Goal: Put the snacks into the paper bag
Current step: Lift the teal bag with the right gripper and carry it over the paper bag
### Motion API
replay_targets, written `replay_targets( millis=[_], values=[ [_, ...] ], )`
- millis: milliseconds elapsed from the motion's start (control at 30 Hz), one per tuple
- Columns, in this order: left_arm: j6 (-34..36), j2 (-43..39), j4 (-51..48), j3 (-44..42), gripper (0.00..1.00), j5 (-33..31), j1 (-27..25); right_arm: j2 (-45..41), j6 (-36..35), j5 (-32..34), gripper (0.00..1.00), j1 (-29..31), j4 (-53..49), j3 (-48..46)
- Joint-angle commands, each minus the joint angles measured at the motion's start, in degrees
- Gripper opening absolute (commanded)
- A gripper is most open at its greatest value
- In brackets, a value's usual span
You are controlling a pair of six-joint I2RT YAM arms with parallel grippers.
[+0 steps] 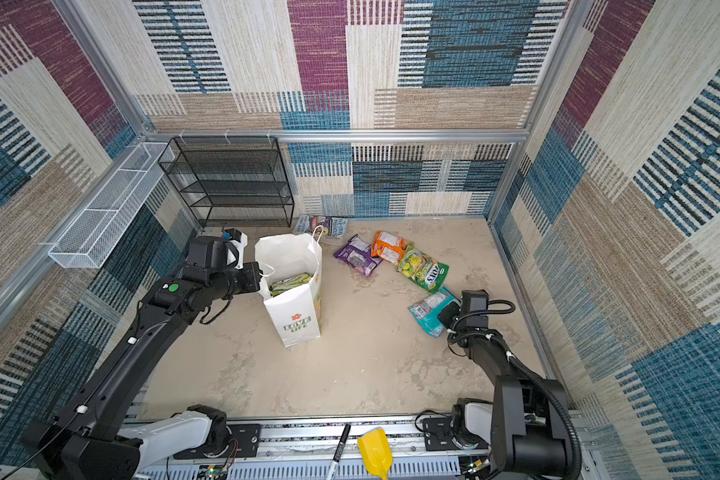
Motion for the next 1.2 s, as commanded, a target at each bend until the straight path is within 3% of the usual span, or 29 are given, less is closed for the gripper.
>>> replay_targets(
  millis=[0,233,467,700,967,1167],
  values=[
    [-0.5,-0.1,1.7,0.3,0.0,0.8,0.1,-3.4,-1.0,-1.5,0.12,0.0,-0.7,0.6],
    [-0.2,-0.7,1.7,0.5,0.0,2.0,0.1,-11.0,-3.6,-7.3,0.01,0.0,-4.9,5.9],
    [-0.1,-0.3,1.3,0.6,0.0,1.0,0.1,-15.9,-4.8,-12.8,0.0,1.3,-10.6,16.8],
    [0.1,-0.3,1.4,0.6,0.0,1.0,0.1,-16.6,-4.6,-21.0,0.0,11.1,-7.8,28.7],
    [0.3,-0.1,1.4,0.7,0.0,1.3,0.1,-7.2,-8.6,-15.2,0.0,29.1,-9.6,47.6],
    [0.3,0.1,1.4,0.6,0.0,0.9,0.1,4.7,-13.6,-5.7,0.0,40.4,-14.6,61.7]
  ],
)
